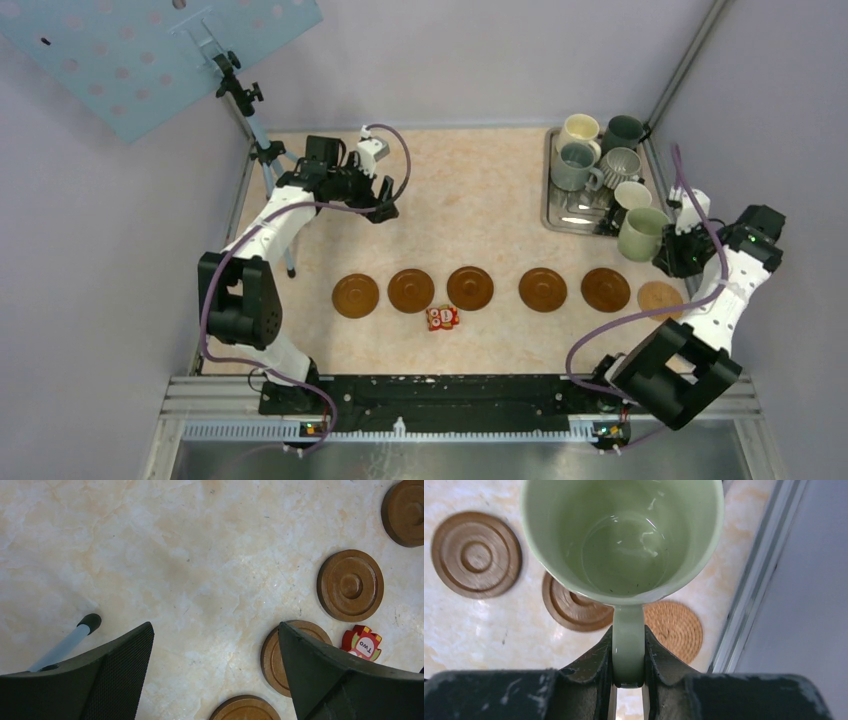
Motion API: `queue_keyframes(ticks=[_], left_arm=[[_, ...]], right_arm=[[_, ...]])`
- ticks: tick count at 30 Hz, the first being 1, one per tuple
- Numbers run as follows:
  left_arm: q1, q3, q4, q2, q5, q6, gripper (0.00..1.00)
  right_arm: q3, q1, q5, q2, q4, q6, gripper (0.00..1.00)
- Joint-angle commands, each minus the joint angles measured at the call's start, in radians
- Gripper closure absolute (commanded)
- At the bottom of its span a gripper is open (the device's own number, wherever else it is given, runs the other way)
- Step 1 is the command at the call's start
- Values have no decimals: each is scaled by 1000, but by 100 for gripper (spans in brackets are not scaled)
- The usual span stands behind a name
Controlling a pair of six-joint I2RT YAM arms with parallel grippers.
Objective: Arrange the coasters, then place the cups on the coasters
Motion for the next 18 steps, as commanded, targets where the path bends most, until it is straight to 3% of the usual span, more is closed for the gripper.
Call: queue_keyframes(ticks=[1,12,18], left_arm=[[-3,54,7,4,49,1,1],[-30,79,-22,18,35,30,1],[-40,102,-47,31,23,53,1]], right_arm=[[-36,-158,-101,-12,-54,-223,100],[-104,-470,-147,58,-99,-505,100],[-164,-504,-176,54,-48,-527,100]])
